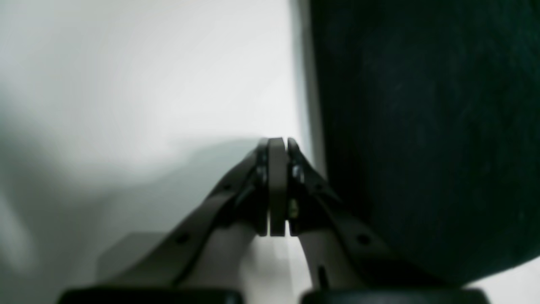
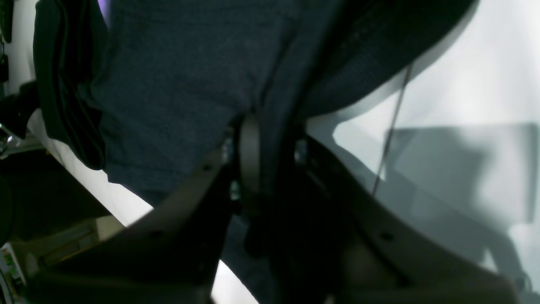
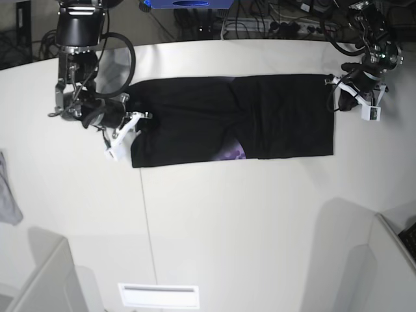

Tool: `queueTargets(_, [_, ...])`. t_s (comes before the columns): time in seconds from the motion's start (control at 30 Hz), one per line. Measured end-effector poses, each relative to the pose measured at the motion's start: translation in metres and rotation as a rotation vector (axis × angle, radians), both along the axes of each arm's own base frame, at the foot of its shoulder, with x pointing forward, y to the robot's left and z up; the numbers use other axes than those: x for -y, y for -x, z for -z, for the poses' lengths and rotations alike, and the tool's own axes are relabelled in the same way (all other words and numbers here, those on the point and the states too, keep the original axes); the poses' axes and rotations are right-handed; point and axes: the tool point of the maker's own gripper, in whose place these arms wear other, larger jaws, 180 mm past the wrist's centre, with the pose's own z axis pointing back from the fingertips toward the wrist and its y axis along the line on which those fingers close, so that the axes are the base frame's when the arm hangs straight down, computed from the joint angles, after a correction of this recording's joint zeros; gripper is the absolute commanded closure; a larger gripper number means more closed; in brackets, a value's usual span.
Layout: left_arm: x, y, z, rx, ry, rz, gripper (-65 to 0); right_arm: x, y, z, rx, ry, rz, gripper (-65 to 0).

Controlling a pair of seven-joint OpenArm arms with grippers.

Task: Fold the T-shirt properly
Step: 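Release the left gripper and regrasp the strip ends with both grippers, then lift the right gripper's end and fold it over toward the left gripper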

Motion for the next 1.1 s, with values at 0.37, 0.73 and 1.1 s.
queueTargets(0.37, [0.023,-0.006,0.004,0.004,0.026,0.068,0.0,0.006,-0.008,-0.007,0.010,0.056,-0.003,0.0])
queueTargets(0.73, [0.076,-0.018,0.008,0.020,0.091,0.191,0.0,0.008,-0.030,-0.048,0.116,0.086,0.044,0.0])
queueTargets(1.1, [0.107,-0.022,0.005,0.016,0.100,0.266,0.0,-0.066,-0.023,-0.082,0.219,-0.001,-0.104,0.0])
